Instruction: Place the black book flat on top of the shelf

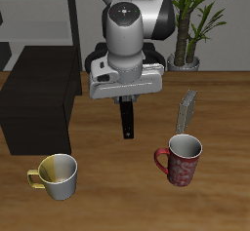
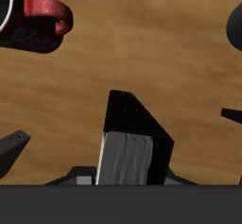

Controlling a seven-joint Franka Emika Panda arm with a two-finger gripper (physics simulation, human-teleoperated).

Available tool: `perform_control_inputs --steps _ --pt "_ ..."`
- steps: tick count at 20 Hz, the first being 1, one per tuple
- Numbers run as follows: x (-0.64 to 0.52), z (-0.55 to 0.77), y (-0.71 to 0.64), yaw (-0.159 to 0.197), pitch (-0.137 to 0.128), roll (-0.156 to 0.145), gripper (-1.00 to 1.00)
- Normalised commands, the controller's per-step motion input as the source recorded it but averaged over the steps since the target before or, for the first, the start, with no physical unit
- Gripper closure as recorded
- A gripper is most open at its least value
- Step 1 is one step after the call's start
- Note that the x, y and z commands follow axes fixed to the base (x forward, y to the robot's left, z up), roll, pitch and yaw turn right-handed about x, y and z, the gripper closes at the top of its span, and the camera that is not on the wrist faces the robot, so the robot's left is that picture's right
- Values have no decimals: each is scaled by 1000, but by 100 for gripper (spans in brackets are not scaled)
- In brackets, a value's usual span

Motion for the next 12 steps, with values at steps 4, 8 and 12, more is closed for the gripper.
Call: perform_control_inputs --steps 4,8,12 --pt "-337 499 -226 50 -49 -24 100" --pt "-568 894 -425 90 -101 -85 100" --pt "-290 605 -419 47 -49 -109 100"
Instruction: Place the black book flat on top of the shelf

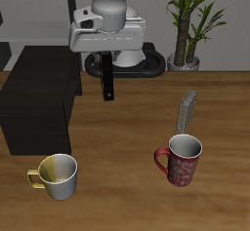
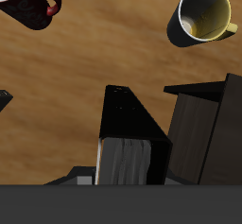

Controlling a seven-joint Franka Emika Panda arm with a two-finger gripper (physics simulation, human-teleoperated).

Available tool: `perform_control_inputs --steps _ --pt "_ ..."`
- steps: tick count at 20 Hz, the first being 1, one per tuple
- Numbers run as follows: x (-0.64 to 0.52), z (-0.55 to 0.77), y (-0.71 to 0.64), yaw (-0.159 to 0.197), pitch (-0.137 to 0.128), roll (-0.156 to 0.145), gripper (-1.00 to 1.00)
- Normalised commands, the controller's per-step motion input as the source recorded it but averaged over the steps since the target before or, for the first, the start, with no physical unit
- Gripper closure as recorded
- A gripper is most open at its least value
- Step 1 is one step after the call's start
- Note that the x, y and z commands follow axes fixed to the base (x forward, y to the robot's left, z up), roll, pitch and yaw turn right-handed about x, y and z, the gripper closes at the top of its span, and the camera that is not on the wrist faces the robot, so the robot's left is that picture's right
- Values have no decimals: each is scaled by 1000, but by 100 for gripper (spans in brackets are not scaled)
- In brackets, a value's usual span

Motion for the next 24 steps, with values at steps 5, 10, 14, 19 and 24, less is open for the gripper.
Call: perform_control_inputs --steps 5,10,14,19,24 --pt "-186 421 -404 27 -41 -97 100" --pt "-197 427 -506 33 -58 -122 100" --pt "-252 609 -421 6 -87 -95 100" --pt "-175 595 -494 -23 -81 -119 100" --pt "27 115 -549 16 -22 -146 100"
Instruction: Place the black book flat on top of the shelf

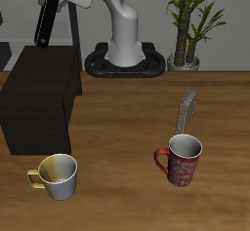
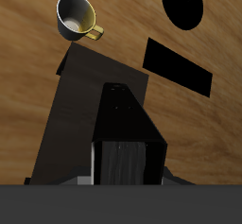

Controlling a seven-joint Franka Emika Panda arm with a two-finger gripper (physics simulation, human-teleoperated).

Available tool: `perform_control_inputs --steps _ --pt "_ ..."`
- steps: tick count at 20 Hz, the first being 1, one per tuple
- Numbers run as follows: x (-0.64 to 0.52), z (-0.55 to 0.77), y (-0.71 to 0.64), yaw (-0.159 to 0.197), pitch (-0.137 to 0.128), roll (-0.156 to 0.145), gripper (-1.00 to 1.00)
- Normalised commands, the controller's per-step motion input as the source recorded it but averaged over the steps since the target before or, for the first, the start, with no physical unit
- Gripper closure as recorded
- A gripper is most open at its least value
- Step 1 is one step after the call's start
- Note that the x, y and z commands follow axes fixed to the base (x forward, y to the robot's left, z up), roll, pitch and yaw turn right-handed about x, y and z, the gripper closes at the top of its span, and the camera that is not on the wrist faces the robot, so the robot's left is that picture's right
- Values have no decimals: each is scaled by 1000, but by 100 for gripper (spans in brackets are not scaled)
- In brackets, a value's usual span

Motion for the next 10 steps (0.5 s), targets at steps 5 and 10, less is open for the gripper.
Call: perform_control_inputs --steps 5,10 --pt "268 -274 -535 25 18 -234 100" --pt "174 -339 -239 74 9 -228 100"
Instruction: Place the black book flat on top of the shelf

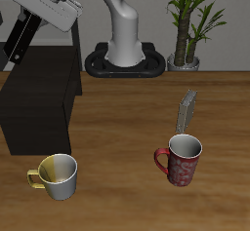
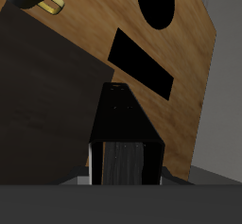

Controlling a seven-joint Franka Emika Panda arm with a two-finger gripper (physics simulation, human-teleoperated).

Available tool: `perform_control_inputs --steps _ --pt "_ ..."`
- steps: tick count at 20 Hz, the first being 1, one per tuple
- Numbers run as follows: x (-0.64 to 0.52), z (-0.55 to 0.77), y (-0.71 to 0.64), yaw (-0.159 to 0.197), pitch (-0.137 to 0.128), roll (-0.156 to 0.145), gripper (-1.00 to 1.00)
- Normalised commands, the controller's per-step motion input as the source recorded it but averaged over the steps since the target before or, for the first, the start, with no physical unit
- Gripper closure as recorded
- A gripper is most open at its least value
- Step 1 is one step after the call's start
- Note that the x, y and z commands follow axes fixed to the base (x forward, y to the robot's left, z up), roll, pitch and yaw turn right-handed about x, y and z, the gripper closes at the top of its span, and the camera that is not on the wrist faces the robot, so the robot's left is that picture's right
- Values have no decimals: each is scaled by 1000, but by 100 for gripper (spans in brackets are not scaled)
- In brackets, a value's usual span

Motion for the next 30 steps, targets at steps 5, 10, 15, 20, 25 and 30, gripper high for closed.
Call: perform_control_inputs --steps 5,10,15,20,25,30 --pt "178 -326 -93 38 -16 -204 100" --pt "185 -205 33 14 -9 -96 100" --pt "130 -134 166 -5 19 30 100" --pt "242 -289 193 9 85 68 100" --pt "217 -358 394 -33 121 158 -100" --pt "55 -239 531 -30 110 164 -100"
